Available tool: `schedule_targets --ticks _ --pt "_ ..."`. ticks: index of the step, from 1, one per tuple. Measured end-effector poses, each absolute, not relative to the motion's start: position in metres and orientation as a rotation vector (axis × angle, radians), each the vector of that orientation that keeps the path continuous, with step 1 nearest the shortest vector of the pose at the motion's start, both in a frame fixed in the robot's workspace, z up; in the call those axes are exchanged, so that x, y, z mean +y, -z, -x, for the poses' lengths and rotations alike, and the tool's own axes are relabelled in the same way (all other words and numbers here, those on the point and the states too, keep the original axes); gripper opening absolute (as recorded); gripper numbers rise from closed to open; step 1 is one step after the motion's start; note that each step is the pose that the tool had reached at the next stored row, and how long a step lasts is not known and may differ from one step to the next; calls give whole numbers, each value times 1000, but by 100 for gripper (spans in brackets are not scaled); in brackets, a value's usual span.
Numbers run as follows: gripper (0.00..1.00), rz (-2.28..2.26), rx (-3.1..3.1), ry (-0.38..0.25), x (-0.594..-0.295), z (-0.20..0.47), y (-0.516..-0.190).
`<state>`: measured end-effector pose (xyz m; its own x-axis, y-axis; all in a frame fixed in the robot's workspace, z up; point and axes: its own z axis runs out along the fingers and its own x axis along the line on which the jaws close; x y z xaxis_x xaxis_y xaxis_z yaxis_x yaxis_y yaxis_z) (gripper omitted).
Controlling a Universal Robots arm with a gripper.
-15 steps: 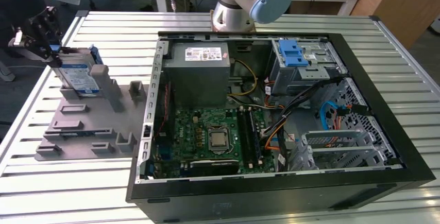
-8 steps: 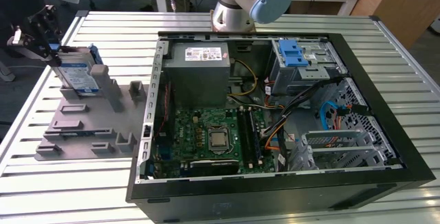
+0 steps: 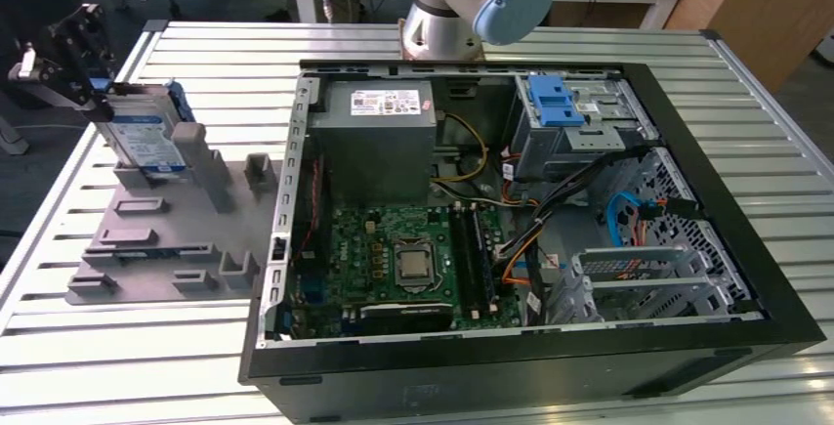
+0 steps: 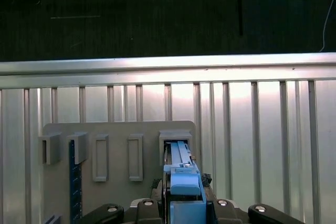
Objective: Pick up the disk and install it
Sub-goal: 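Pick up the disk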
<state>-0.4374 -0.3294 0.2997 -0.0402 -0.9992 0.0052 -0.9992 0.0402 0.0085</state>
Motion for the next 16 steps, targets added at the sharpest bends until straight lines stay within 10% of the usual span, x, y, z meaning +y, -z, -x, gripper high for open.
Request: schedule_targets --ticks 16 --pt "37 -2169 -2258 4 -329 437 -308"
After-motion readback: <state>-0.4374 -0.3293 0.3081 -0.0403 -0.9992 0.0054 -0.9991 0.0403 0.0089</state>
